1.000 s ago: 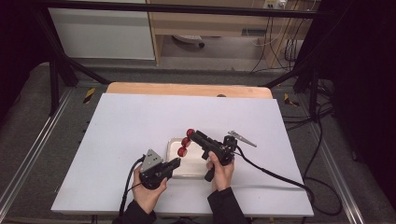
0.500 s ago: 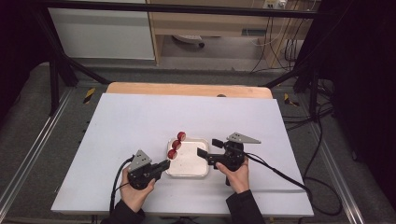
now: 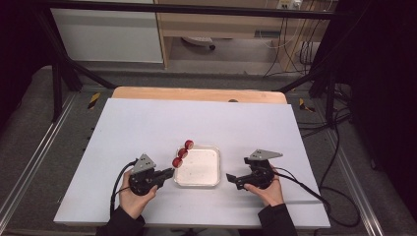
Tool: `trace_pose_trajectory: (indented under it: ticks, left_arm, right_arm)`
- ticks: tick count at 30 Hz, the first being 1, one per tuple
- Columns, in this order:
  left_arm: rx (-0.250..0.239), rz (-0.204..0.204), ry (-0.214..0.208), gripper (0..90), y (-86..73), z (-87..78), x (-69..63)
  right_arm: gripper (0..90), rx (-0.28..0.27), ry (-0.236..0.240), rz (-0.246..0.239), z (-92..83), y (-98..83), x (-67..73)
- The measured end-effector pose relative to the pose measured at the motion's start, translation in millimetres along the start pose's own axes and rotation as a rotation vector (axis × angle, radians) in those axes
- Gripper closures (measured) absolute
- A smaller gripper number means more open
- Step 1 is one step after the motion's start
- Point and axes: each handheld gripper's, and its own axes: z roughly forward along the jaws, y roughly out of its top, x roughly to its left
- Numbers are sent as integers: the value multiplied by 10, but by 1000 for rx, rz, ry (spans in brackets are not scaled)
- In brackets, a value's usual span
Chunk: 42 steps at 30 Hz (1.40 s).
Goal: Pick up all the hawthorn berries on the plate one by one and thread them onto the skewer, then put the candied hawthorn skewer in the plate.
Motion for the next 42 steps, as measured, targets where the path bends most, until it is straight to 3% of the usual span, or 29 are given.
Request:
trace_pose_trajectory:
  ticks: [10,15,21,33,42]
  left_arm:
    - [82,67,3,884,253,26,17]
    - [130,93,5,884,370,138,3]
    - [172,96,1,884,441,342,-7]
    - [253,79,13,884,350,691,-54]
    - [322,101,42,884,250,813,-71]
  right_arm:
    - [11,40,-24,-39,-220,-271,-199]
    - [13,33,-39,-25,-329,-353,-270]
    - [13,30,-43,-20,-381,-389,-300]
    - [14,33,-49,-26,-405,-433,-298]
    - [14,27,-43,-17,-433,-448,-305]
